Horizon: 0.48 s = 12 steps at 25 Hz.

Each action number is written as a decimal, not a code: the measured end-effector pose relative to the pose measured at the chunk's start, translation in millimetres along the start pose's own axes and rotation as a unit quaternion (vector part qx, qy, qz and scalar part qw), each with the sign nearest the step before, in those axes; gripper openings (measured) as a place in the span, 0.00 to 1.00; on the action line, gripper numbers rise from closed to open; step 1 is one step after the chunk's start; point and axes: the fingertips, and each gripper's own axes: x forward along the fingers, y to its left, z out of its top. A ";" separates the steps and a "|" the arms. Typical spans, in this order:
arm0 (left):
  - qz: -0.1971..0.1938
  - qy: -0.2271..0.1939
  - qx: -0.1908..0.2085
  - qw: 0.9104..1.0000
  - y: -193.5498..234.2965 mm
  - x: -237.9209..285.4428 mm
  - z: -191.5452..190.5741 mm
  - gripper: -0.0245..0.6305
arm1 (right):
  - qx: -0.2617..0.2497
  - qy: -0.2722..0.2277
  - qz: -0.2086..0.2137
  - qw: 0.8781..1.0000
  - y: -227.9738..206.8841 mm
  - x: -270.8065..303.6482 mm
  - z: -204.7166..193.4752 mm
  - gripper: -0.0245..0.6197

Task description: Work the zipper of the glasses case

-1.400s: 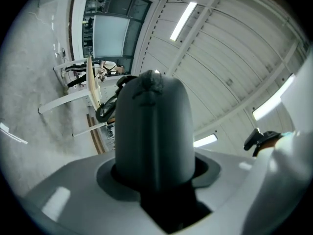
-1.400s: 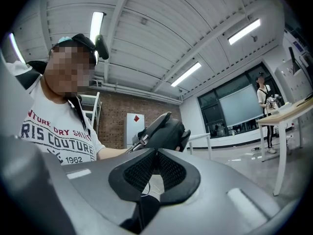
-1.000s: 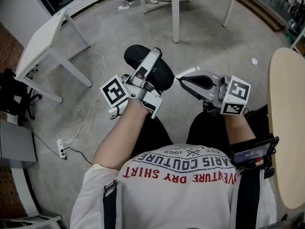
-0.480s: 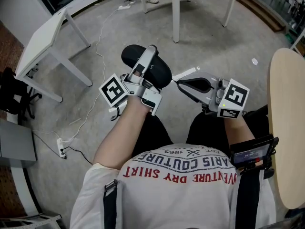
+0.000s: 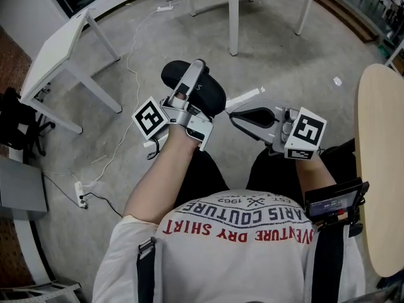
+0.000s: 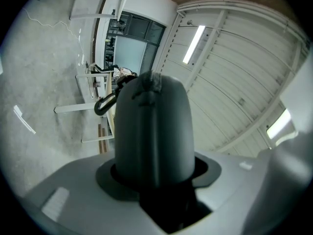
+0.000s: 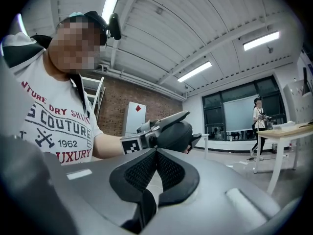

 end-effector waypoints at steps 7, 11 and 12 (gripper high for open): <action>-0.006 -0.004 -0.004 1.000 -2.3 1.1 0.5 0.42 | -0.011 0.013 0.015 1.000 10.6 9.5 -3.1 0.04; -0.006 -0.013 -0.012 1.000 1.5 -0.4 1.3 0.41 | -0.027 0.040 0.061 0.997 31.6 17.8 -12.8 0.03; -0.007 -0.020 -0.017 1.000 2.7 -0.8 3.2 0.41 | -0.048 0.060 0.079 0.994 41.5 21.5 -20.9 0.03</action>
